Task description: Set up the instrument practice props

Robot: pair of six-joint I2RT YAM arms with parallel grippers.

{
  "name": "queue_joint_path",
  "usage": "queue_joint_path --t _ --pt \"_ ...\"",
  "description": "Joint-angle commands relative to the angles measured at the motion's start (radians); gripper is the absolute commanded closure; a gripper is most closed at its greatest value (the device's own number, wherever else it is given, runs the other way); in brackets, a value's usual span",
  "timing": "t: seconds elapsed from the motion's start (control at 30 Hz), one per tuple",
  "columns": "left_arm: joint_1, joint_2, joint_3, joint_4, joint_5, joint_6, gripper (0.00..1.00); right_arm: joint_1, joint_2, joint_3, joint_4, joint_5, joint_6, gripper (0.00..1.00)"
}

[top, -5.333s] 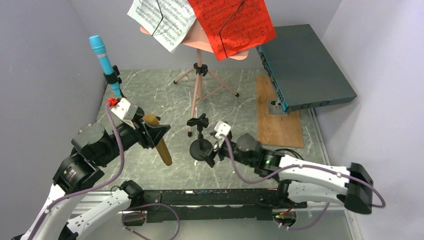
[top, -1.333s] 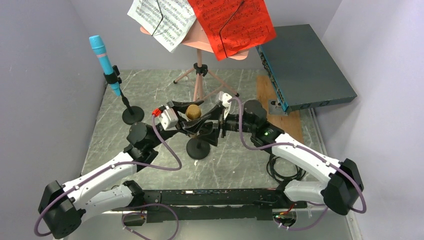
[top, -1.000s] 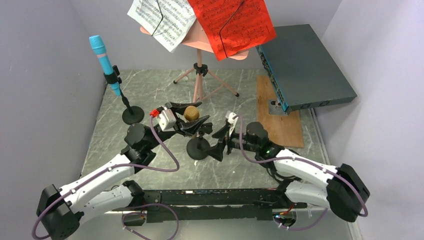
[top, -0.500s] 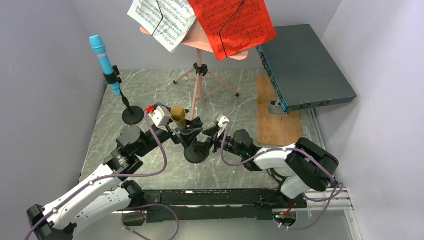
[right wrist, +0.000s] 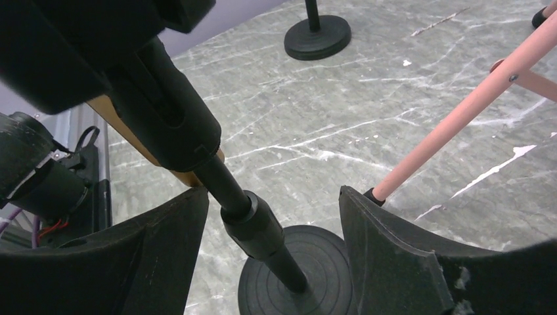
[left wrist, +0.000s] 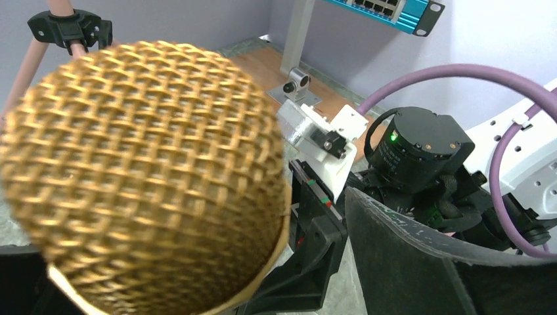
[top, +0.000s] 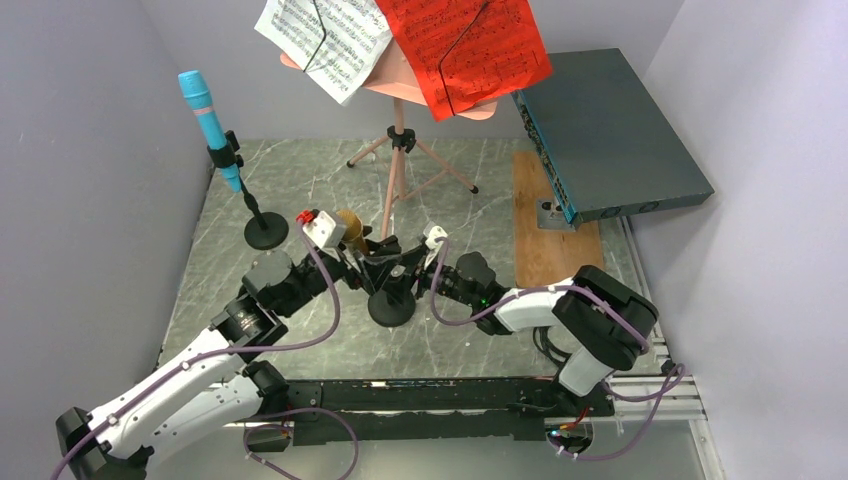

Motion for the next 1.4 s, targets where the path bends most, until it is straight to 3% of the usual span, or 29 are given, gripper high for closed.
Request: queue_joint_path --t 0.0,0.07,0.47,0.87,1.0,1.13,1.23,1.37 --pt "0.000 0.061 0.020 -0.101 -0.041 0.004 0.06 0.005 0.029 0.036 0.066 -0.008 0.016 0.24" --pt "0.000 0.057 0.027 -0.114 -0.057 -0.005 0.01 0.004 0.028 0.036 0.056 0.002 0.012 0.24" --pt "0.001 -0.083 0.084 -0.339 -0.102 -0.116 0.01 0.004 0.048 0.025 0.070 0.017 0.022 0.28" --pt "0.000 -0.001 0.038 -0.227 -0.029 -0.092 0.01 0.004 0.042 0.000 0.063 0.010 0.034 0.29" --pt "0.000 -0.004 0.042 -0.240 -0.042 -0.099 0.01 0.004 0.019 -0.012 0.047 0.031 0.028 0.23" --pt "0.000 -0.038 0.115 -0.431 -0.105 -0.134 0.01 0.004 -0.123 -0.021 -0.172 0.177 0.038 0.02" --pt "0.000 -0.125 0.156 -0.590 -0.158 -0.178 0.01 -0.003 -0.286 0.001 -0.490 0.309 0.048 0.00" --pt "0.000 -0.278 0.212 -0.718 -0.172 -0.207 0.01 -0.008 -0.537 -0.029 -0.748 0.375 0.016 0.00"
